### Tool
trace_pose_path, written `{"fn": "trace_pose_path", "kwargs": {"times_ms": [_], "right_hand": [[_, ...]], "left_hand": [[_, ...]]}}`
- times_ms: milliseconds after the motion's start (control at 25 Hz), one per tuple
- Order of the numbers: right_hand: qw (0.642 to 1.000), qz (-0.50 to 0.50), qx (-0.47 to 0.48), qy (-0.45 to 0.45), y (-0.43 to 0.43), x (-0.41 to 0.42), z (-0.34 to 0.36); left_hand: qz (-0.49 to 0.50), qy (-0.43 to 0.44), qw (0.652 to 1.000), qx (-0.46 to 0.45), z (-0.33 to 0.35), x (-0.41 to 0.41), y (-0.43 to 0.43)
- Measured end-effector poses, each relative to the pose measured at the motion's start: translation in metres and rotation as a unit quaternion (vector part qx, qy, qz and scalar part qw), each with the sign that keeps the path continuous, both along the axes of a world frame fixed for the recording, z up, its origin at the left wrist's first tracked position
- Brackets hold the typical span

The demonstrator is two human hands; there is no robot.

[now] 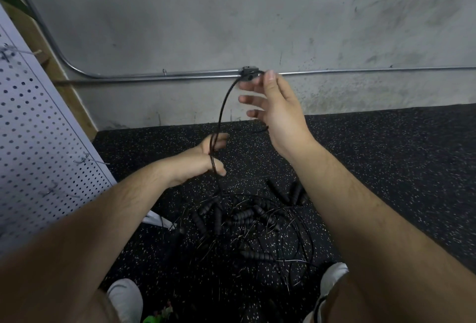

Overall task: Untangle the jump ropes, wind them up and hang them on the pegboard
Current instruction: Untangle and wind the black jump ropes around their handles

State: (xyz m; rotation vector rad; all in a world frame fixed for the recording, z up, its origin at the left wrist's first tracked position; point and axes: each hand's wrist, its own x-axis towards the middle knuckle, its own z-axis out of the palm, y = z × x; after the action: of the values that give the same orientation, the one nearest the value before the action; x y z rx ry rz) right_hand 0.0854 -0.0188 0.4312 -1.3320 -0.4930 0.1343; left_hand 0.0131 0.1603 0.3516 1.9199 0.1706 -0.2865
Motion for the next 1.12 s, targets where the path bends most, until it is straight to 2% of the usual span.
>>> {"fn": "trace_pose_path", "kwargs": {"times_ms": [80,160,240,320,440,520,600,640,720,760,840,960,1000,1040,1120], "right_hand": [[0.998,-0.009,0.058,0.035,-0.001,0.002,0.009],[0.993,-0.049,0.082,0.069,-0.007,0.009,0.013],[0.992,-0.09,0.04,0.082,-0.015,0.017,0.01],[0.992,-0.095,0.003,0.081,-0.018,0.018,0.006],[0.997,-0.05,-0.002,0.064,-0.012,0.012,0.005],[0.996,-0.044,0.037,0.066,-0.007,0.009,0.01],[0.993,-0.076,0.059,0.065,-0.009,0.013,0.012],[0.994,-0.085,0.035,0.06,-0.011,0.016,0.008],[0.989,-0.057,-0.12,0.058,-0.019,0.018,-0.007],[0.973,-0.028,-0.221,0.064,-0.023,0.015,-0.018],[0.922,0.071,-0.374,0.075,-0.025,0.004,-0.041],[0.824,0.272,-0.497,0.019,-0.01,-0.018,-0.071],[0.815,0.285,-0.505,-0.001,-0.003,-0.023,-0.081],[0.829,0.263,-0.493,-0.019,0.005,-0.025,-0.089],[0.887,0.171,-0.429,-0.013,0.017,-0.026,-0.09]], "left_hand": [[-0.053,-0.015,0.993,-0.1,-0.003,-0.001,-0.013],[-0.054,-0.01,0.989,-0.139,-0.005,-0.002,-0.016],[-0.029,0.008,0.981,-0.191,-0.002,-0.003,-0.016],[-0.006,-0.012,0.977,-0.215,0.005,-0.002,-0.019],[-0.016,-0.062,0.991,-0.117,0.007,0.001,-0.03],[-0.075,-0.02,0.997,0.005,-0.003,0.0,-0.036],[-0.122,0.046,0.979,0.156,-0.013,-0.004,-0.041],[-0.102,0.056,0.978,0.174,-0.017,-0.004,-0.041],[-0.01,0.017,0.998,0.056,-0.015,-0.001,-0.041],[0.036,-0.021,0.999,-0.029,-0.008,0.002,-0.04],[0.103,-0.083,0.977,-0.169,0.008,0.011,-0.037],[0.133,-0.119,0.944,-0.278,0.028,0.021,-0.032],[0.137,-0.126,0.934,-0.305,0.033,0.022,-0.032],[0.14,-0.137,0.926,-0.322,0.036,0.022,-0.031],[0.154,-0.159,0.931,-0.29,0.036,0.023,-0.028]]}}
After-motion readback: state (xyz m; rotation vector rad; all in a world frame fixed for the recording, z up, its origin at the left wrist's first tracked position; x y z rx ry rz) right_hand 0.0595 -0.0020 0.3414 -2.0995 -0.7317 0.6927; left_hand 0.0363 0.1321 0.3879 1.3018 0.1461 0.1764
